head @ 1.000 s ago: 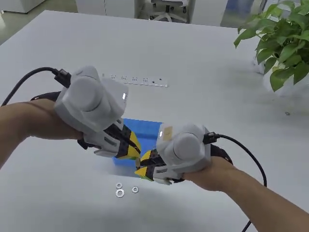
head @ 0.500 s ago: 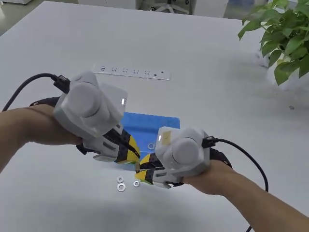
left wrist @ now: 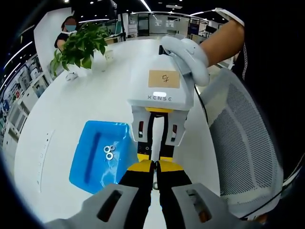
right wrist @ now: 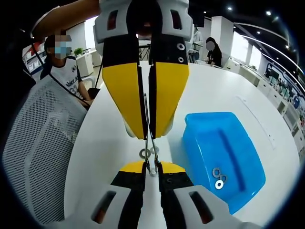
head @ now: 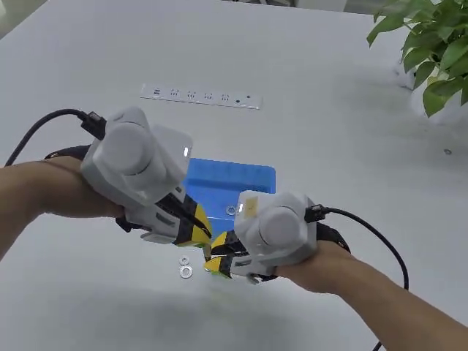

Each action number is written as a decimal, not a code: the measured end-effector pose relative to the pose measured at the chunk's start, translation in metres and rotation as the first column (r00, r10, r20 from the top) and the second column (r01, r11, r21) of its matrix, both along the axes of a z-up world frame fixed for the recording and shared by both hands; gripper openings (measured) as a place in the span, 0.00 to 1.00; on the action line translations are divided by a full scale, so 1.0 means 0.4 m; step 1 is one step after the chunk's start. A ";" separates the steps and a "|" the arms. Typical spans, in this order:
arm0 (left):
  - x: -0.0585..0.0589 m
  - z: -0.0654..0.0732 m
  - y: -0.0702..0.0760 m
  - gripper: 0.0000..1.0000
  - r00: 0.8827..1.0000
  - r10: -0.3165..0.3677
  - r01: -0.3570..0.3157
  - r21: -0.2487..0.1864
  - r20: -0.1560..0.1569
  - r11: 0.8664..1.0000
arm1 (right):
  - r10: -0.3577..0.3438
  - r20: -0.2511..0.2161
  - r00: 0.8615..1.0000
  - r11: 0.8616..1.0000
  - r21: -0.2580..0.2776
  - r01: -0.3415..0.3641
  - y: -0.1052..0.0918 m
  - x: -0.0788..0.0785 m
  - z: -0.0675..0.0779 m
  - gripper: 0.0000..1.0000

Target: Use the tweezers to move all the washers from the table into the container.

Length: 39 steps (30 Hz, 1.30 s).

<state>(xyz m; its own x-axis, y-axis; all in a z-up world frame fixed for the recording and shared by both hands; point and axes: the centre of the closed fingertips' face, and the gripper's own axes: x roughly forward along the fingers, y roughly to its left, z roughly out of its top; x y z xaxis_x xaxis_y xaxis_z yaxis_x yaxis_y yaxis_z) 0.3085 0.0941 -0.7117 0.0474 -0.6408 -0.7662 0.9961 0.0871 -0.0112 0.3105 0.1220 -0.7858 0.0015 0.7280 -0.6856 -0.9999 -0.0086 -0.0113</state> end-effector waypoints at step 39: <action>0.002 -0.018 -0.005 0.06 1.000 0.008 -0.009 -0.007 -0.020 1.000 | 0.004 -0.021 1.000 1.000 -0.006 -0.004 0.000 -0.008 -0.022 0.10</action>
